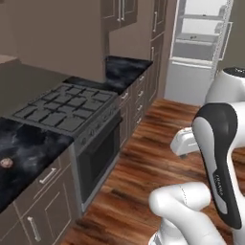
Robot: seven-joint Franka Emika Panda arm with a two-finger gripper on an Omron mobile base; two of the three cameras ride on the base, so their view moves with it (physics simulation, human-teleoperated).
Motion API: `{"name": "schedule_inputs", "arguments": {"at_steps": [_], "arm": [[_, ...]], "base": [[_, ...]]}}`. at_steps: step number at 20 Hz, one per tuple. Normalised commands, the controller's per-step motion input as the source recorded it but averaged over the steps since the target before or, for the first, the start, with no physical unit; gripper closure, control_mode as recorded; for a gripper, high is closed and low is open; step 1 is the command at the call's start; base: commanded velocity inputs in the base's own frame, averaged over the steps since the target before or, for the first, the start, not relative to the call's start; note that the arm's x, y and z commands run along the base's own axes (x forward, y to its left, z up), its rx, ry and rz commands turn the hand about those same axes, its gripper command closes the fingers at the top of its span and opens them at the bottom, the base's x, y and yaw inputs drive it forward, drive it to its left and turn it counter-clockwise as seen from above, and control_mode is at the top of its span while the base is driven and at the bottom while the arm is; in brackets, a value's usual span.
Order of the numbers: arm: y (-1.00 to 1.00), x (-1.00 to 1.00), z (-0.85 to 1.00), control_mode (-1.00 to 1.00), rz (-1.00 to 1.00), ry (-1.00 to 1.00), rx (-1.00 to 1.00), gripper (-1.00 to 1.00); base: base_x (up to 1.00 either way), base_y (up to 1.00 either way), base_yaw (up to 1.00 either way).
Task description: Pick the egg and butter from the fridge and place them by the bowl for mixing.
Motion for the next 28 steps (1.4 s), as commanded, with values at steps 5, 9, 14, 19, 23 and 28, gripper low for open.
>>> {"name": "schedule_inputs", "arguments": {"at_steps": [5, 9, 14, 19, 23, 28], "arm": [[0.00, 0.00, 0.00, 1.00, 0.00, 0.00, 0.00, -1.00], [0.00, 0.00, 0.00, 1.00, 0.00, 0.00, 0.00, -1.00], [0.00, 0.00, 0.00, 1.00, 0.00, 0.00, 0.00, -1.00], [0.00, 0.00, 0.00, 1.00, 0.00, 0.00, 0.00, -1.00], [0.00, 0.00, 0.00, 1.00, 0.00, 0.00, 0.00, -1.00], [0.00, 0.00, 0.00, 1.00, 0.00, 0.00, 0.00, -1.00]], "base": [[0.02, -0.21, -0.84], [0.07, -0.44, -0.78], [0.29, -0.46, -0.72], [0.99, -0.22, -0.21], [1.00, -0.04, 0.08], [1.00, -0.07, 0.15]]}}
